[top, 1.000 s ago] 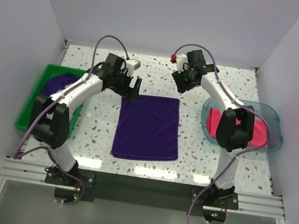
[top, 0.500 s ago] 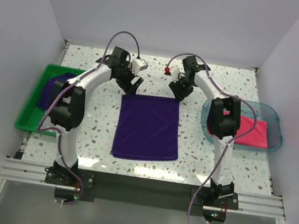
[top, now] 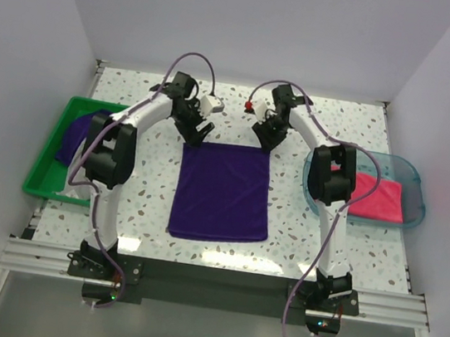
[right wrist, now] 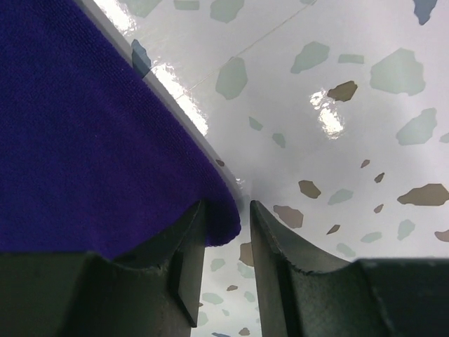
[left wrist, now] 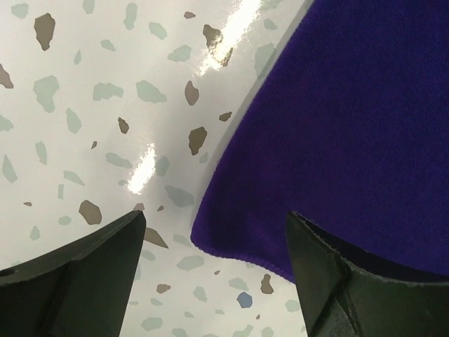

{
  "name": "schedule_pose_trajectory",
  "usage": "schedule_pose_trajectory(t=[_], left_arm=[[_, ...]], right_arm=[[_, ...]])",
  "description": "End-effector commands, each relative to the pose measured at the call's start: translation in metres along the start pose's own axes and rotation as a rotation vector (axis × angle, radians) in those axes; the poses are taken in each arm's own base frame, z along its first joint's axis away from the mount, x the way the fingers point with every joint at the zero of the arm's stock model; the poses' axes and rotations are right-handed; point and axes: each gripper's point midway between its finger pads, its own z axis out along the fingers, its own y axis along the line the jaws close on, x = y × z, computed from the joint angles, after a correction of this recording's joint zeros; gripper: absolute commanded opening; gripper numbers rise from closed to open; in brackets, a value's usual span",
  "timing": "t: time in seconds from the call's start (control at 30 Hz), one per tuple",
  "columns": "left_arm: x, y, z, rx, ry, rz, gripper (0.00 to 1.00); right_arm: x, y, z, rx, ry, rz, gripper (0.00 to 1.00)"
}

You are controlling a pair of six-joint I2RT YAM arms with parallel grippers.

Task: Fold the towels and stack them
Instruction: Fold the towel

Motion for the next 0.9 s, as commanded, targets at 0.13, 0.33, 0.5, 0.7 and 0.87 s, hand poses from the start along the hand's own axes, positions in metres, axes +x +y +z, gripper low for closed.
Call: schedule_pose_trajectory(t=[0.13,0.33,0.5,0.7,0.87], left_arm=[[-0.001,0.001,0.005,0.061,0.015,0.029,0.78],[0.007,0.006,0.013,0.074,0.052,0.020,0.68],[0.012,0.010,0.017,0.085,0.070,0.001,0.61],[0.025,0.016,0.022,0.106,0.087,-0.044,0.56],[0.031,0.011,0.026,0.135,0.108,-0.054,0.56]], right_arm=[[0.002,0.003,0.000,-0.031,0.009,-0.015,0.18],[0.012,0.003,0.008,-0.035,0.055,-0.015,0.02],[0.012,0.004,0.007,-0.031,0.054,-0.015,0.02],[0.013,0.005,0.009,-0.030,0.057,-0.010,0.02],[0.013,0.005,0.011,-0.022,0.064,-0.016,0.02]])
